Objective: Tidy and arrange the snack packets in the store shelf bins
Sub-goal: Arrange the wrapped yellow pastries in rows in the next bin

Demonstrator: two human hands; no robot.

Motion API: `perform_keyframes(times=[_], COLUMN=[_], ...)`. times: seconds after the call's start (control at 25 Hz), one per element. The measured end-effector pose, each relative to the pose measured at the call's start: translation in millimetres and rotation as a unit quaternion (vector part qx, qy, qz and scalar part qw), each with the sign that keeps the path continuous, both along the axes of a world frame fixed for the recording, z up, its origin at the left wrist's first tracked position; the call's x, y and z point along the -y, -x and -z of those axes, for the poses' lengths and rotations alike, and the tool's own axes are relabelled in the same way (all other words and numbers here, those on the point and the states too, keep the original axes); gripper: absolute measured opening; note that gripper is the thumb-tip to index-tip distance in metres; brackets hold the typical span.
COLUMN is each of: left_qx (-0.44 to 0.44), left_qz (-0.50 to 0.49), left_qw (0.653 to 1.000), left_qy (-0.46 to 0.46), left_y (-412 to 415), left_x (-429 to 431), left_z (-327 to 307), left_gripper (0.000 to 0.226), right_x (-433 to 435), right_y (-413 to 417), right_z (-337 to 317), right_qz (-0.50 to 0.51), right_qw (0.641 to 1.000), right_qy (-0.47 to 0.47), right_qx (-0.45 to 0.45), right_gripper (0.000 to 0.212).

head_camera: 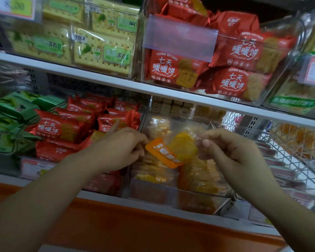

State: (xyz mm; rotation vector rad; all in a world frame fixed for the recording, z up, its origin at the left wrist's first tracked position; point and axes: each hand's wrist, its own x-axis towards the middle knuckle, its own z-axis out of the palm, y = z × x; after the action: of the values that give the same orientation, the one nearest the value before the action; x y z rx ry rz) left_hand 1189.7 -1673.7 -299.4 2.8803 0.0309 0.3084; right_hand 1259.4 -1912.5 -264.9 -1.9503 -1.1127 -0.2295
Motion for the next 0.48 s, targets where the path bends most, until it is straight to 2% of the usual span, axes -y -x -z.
perform_keyframes(times=[0.16,0.32,0.48], left_qx=[-0.015,-0.041,-0.049], left_qz=[-0.011,-0.005,-0.007], left_qw=[0.998,0.991,0.992], left_qy=[0.067,0.131,0.113], left_y=[1,6,10], left_x=[-1,0,2], left_z=[0,-10,-15], left_gripper=[0.04,0.044,0.039], right_x=[-18,-42,-39], right_y=[-7,-7,-14], right_z=[1,-2,-17], right_qz=[-0.021,-0.034,-0.023], right_qw=[0.998,0.993,0.997], right_qy=[0.049,0.104,0.05], right_qx=[-0.013,0.044,0.054], right_gripper=[0.019,0.026,0.018])
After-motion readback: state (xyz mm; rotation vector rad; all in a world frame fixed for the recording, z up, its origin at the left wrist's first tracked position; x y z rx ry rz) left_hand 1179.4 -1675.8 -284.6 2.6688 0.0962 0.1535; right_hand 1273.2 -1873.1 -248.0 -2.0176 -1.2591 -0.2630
